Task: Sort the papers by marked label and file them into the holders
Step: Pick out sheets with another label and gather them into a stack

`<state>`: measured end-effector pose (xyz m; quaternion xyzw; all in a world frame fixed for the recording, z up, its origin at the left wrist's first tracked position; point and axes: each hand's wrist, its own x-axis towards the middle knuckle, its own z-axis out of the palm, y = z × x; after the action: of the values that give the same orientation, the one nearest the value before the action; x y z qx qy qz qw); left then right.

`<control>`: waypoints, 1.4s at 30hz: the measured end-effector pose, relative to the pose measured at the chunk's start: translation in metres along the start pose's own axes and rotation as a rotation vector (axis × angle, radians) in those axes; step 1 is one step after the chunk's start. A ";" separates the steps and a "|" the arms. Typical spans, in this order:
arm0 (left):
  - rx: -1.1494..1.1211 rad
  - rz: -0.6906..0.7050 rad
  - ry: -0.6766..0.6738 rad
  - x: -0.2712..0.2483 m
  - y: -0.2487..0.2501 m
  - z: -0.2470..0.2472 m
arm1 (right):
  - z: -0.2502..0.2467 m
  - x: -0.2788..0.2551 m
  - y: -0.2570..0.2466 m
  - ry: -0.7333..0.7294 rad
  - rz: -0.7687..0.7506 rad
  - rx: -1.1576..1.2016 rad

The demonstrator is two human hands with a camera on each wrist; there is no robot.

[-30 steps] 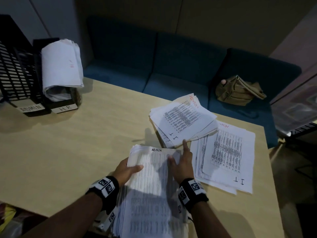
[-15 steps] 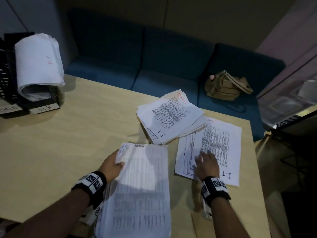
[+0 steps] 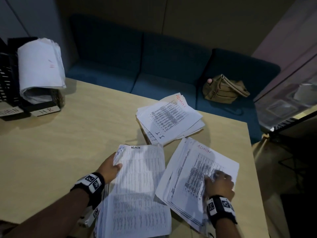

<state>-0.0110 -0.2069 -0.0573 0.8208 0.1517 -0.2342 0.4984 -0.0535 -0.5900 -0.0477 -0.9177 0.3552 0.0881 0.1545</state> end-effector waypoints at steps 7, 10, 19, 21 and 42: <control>0.002 0.010 -0.004 -0.005 0.001 -0.001 | -0.010 0.019 0.018 0.034 0.358 0.154; -0.007 0.009 -0.009 -0.005 0.000 -0.002 | -0.011 0.022 0.022 0.028 0.425 0.205; -0.010 -0.023 -0.001 -0.008 0.004 -0.002 | -0.028 0.044 0.015 0.184 0.237 0.365; -0.014 -0.027 0.001 -0.009 0.004 -0.001 | -0.042 0.050 0.009 0.223 0.184 0.379; -0.023 -0.041 -0.001 -0.006 0.001 -0.003 | -0.127 0.008 -0.076 0.146 -0.387 0.575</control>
<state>-0.0147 -0.2052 -0.0521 0.8116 0.1710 -0.2432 0.5028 0.0109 -0.5859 0.0863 -0.8908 0.1952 -0.1123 0.3947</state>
